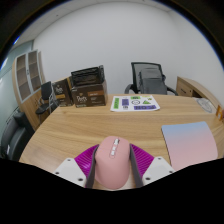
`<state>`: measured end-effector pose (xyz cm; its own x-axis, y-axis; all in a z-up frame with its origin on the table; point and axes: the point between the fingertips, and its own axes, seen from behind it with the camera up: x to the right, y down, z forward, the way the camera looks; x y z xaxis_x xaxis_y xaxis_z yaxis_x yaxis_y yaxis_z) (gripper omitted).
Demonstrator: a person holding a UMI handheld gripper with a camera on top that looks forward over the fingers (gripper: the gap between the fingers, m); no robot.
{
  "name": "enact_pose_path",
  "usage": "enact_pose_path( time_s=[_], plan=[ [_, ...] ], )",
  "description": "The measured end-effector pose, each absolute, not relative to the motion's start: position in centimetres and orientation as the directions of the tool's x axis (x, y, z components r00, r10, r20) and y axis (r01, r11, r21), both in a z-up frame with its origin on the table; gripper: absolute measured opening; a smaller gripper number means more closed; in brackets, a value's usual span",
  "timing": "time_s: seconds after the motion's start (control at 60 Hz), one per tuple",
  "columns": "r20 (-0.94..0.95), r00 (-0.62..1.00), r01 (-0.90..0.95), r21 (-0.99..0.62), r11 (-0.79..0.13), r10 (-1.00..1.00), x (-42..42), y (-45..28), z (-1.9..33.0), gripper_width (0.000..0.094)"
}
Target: Arrange mouse
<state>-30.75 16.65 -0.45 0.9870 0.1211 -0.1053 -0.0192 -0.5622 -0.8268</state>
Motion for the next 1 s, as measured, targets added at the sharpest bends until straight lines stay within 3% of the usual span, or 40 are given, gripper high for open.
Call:
enact_pose_path(
  time_s=[0.1, 0.217, 0.433, 0.533, 0.617, 0.8, 1.0],
  plan=[
    [-0.087, 0.987, 0.004, -0.822, -0.569, 0.134, -30.7, 16.5, -0.4, 0.0472],
    [-0.112, 0.978, 0.014, -0.806, -0.591, 0.175, -31.4, 16.1, 0.9, 0.0457],
    [-0.083, 0.967, 0.016, -0.925, -0.381, 0.242, -25.9, 19.4, 17.8, 0.0457],
    [-0.028, 0.983, 0.038, -0.935, -0.352, 0.182, -18.0, 20.7, 20.5, 0.0455],
    [0.036, 0.992, 0.081, -0.913, -0.400, 0.118, -10.8, 20.9, 17.6, 0.0453],
    [0.011, 0.997, 0.057, -0.798, -0.600, 0.080, -3.7, 18.6, 5.0, 0.0455],
    [0.002, 0.995, 0.066, -0.770, -0.634, 0.101, -3.1, 17.5, -0.1, 0.0457]
  ],
)
